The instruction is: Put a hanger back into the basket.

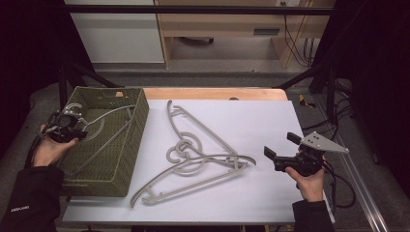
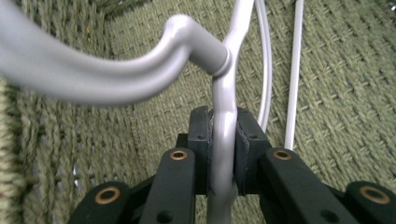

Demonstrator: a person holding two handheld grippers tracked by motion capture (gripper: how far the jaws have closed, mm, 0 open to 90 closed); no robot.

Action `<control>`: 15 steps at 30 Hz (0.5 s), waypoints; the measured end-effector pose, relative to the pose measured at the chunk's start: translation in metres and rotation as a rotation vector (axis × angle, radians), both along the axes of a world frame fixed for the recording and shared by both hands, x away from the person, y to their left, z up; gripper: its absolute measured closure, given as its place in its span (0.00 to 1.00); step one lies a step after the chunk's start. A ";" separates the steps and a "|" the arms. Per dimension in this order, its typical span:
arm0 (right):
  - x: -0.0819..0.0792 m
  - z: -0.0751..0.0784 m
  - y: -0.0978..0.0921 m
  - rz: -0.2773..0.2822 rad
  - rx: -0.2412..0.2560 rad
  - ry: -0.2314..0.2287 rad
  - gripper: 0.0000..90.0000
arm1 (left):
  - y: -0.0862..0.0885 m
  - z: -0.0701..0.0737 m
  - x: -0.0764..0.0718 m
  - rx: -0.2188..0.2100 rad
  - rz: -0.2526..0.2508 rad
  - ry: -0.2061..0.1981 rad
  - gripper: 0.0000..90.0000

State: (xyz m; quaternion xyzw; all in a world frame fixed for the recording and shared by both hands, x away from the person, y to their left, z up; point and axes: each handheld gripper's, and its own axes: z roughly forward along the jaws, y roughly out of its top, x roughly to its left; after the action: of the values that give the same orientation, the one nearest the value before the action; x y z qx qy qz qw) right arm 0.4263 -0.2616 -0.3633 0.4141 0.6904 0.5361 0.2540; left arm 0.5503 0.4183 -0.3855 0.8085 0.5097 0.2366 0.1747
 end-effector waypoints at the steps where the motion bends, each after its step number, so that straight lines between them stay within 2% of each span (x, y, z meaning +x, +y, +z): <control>1: 0.000 0.000 0.000 0.000 0.000 0.000 0.02 | 0.001 0.001 0.000 0.014 0.006 -0.002 0.87; 3: 0.000 0.000 0.000 0.000 -0.002 0.003 0.02 | 0.005 0.003 -0.002 0.030 0.029 -0.005 0.83; 4: 0.000 0.000 0.000 -0.001 -0.001 0.001 0.02 | 0.007 0.004 -0.003 0.023 0.036 -0.004 0.81; 5: -0.001 0.000 0.000 0.000 -0.001 0.001 0.02 | 0.009 0.006 -0.005 0.002 0.046 -0.014 0.81; 6: -0.001 0.001 -0.001 -0.003 0.001 0.001 0.02 | 0.012 0.011 -0.009 -0.067 0.044 -0.042 0.79; 8: -0.001 0.001 -0.001 -0.002 0.001 -0.001 0.02 | 0.012 0.014 -0.011 -0.084 0.048 -0.058 0.75; 10: -0.001 0.001 -0.001 -0.005 0.004 -0.003 0.02 | 0.011 0.021 -0.018 -0.087 0.028 -0.118 0.70; 11: -0.001 0.001 -0.001 -0.006 0.004 -0.004 0.02 | 0.011 0.024 -0.021 -0.104 0.025 -0.131 0.68; 12: -0.001 0.001 -0.001 -0.007 0.003 -0.004 0.02 | 0.010 0.027 -0.024 -0.119 0.028 -0.165 0.66; 13: -0.001 0.001 -0.001 -0.008 0.000 -0.004 0.02 | 0.009 0.030 -0.028 -0.137 0.022 -0.205 0.62; 14: -0.001 0.001 -0.002 -0.008 0.000 -0.008 0.02 | 0.006 0.036 -0.034 -0.200 -0.023 -0.253 0.60; 15: -0.001 0.001 -0.002 -0.008 0.000 -0.008 0.02 | 0.006 0.036 -0.034 -0.200 -0.023 -0.253 0.57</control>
State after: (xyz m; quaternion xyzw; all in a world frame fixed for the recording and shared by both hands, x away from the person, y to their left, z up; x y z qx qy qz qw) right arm 0.4250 -0.2636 -0.3620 0.4147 0.6877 0.5368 0.2587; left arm 0.5159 0.4239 -0.3500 0.7568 0.4953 0.2825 0.3196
